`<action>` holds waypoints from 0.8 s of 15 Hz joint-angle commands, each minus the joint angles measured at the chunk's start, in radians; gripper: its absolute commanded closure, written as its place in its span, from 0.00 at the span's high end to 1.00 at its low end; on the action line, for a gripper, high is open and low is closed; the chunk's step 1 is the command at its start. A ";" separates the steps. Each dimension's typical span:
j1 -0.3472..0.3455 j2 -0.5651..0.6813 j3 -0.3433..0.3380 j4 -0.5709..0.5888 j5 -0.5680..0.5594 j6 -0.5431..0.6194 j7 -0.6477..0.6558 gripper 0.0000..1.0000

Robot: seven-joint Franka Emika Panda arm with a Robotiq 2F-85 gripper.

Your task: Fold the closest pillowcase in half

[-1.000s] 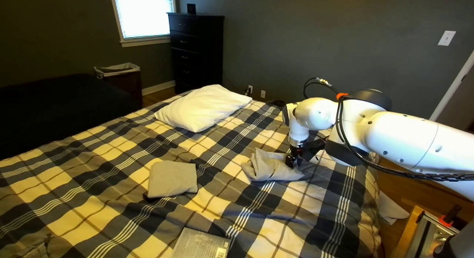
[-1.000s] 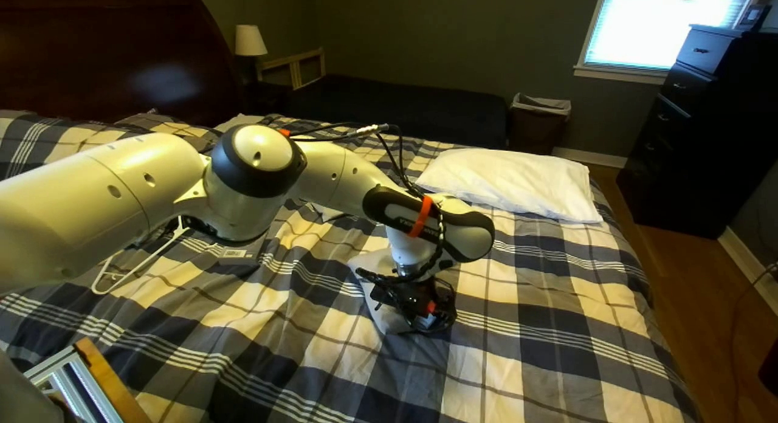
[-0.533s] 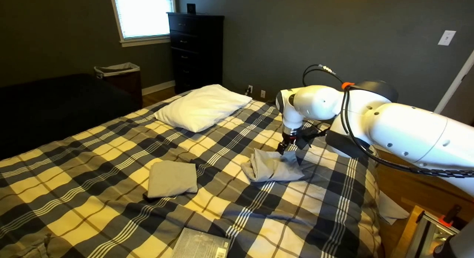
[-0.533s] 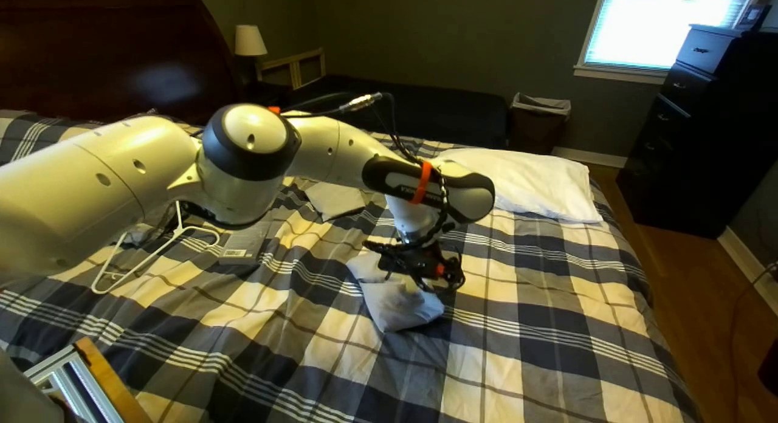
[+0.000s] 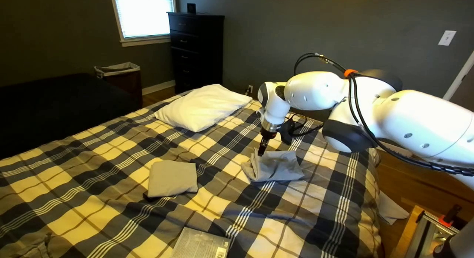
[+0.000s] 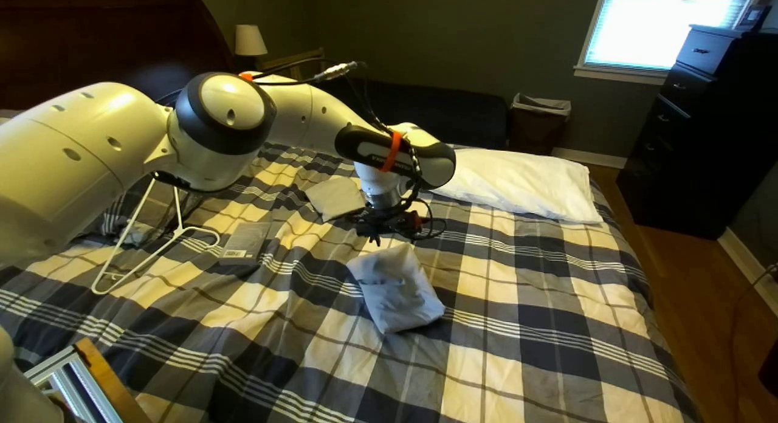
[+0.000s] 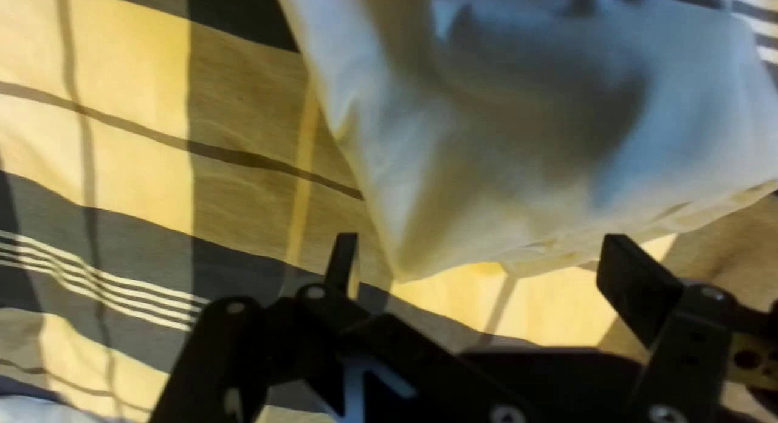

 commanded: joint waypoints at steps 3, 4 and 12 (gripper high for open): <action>-0.018 0.040 0.104 -0.033 -0.057 0.042 -0.078 1.00; -0.019 0.043 0.111 -0.041 -0.065 0.043 -0.077 1.00; -0.127 0.285 0.122 0.224 -0.028 0.084 -0.100 1.00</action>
